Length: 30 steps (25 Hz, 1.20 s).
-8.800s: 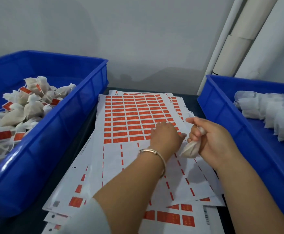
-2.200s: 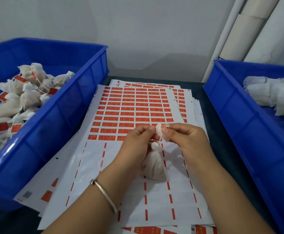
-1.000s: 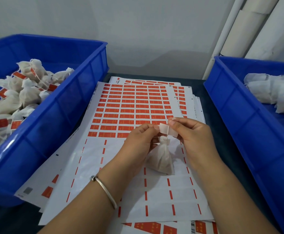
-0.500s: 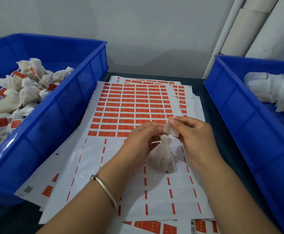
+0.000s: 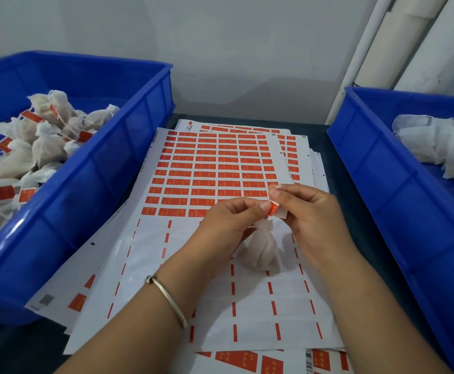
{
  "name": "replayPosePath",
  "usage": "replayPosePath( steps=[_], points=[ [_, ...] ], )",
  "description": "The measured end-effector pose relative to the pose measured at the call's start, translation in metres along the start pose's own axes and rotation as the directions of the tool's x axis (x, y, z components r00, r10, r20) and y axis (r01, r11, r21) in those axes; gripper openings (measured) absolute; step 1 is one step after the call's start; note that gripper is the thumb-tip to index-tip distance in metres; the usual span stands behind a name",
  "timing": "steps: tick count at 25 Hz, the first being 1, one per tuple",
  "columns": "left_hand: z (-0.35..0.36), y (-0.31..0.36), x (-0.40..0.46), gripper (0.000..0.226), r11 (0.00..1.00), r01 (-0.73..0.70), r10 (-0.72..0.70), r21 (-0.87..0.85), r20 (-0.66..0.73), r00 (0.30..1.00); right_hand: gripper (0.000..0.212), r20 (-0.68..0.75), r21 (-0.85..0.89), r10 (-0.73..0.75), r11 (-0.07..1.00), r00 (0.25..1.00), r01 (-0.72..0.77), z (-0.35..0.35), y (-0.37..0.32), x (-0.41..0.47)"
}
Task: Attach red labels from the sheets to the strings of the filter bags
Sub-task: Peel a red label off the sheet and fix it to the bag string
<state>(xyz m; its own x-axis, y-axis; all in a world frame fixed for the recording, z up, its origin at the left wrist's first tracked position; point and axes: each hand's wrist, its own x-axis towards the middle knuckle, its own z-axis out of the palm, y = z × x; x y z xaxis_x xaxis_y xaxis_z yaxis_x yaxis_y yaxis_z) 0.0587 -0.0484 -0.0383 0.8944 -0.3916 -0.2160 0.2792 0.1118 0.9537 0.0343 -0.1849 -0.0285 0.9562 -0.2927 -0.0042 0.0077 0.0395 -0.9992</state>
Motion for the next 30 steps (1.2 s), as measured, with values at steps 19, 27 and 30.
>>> replayPosePath(
  steps=[19, 27, 30],
  points=[
    [0.0030, -0.0006, -0.0015, 0.025, 1.000, -0.018, 0.018, 0.024, -0.011, 1.000, 0.026, 0.105, 0.147, 0.068, 0.986, 0.992, -0.083, -0.0017, 0.0008, 0.0013],
    [0.0019, 0.0025, -0.0010, 0.021, 0.996, -0.078, 0.082, 0.039, -0.105, 0.991, 0.020, 0.060, -0.119, -0.079, 0.989, 0.995, 0.086, 0.0002, 0.0044, 0.0021],
    [-0.0020, 0.0046, 0.0006, 0.007, 0.981, -0.118, 0.143, 0.155, -0.163, 0.976, 0.022, 0.024, -0.187, -0.110, 0.976, 0.994, 0.112, 0.0003, 0.0055, 0.0032]
  ],
)
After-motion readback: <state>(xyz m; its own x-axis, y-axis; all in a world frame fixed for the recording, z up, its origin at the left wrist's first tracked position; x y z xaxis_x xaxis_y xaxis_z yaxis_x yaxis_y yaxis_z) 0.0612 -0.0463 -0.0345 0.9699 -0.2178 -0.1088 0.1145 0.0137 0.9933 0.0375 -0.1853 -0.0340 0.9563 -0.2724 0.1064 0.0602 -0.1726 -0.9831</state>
